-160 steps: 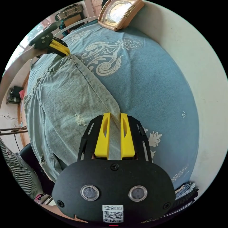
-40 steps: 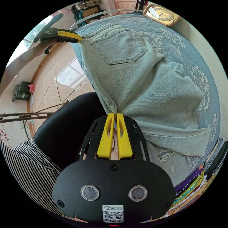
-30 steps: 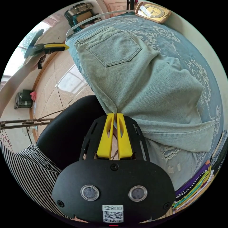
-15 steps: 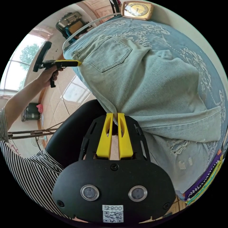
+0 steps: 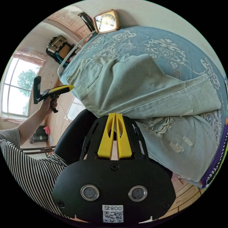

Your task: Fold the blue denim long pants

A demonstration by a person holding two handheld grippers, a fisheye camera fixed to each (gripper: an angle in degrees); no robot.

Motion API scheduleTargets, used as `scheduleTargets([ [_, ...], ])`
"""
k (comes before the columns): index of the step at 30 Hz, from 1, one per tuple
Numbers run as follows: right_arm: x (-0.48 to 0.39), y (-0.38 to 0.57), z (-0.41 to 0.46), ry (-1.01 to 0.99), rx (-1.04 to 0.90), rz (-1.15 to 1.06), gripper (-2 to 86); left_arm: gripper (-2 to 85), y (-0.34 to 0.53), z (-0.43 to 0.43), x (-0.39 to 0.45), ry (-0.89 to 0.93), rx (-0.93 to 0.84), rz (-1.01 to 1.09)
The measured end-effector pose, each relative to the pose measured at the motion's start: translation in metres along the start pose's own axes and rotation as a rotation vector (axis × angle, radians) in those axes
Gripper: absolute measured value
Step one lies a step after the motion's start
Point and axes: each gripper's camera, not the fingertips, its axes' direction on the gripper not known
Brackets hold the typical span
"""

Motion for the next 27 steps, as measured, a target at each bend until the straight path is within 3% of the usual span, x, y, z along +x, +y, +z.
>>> scheduleTargets([
  [4,0.021,-0.004,0.045,0.073,-0.107,0.008,0.2,3.4,-0.035,0.037,0.077,0.134,-0.046,0.138],
  [9,0.044,-0.001,0.055,0.020,-0.074,0.026,0.4,6.5,-0.080,0.064,0.134,0.214,-0.100,0.216],
  [17,0.161,-0.034,0.024,0.133,0.103,0.276,4.3,7.3,-0.142,0.097,0.202,0.181,-0.184,0.280],
  [27,0.268,-0.101,0.074,0.170,0.016,0.443,6.7,7.3,-0.205,0.113,0.281,0.131,-0.223,0.320],
])
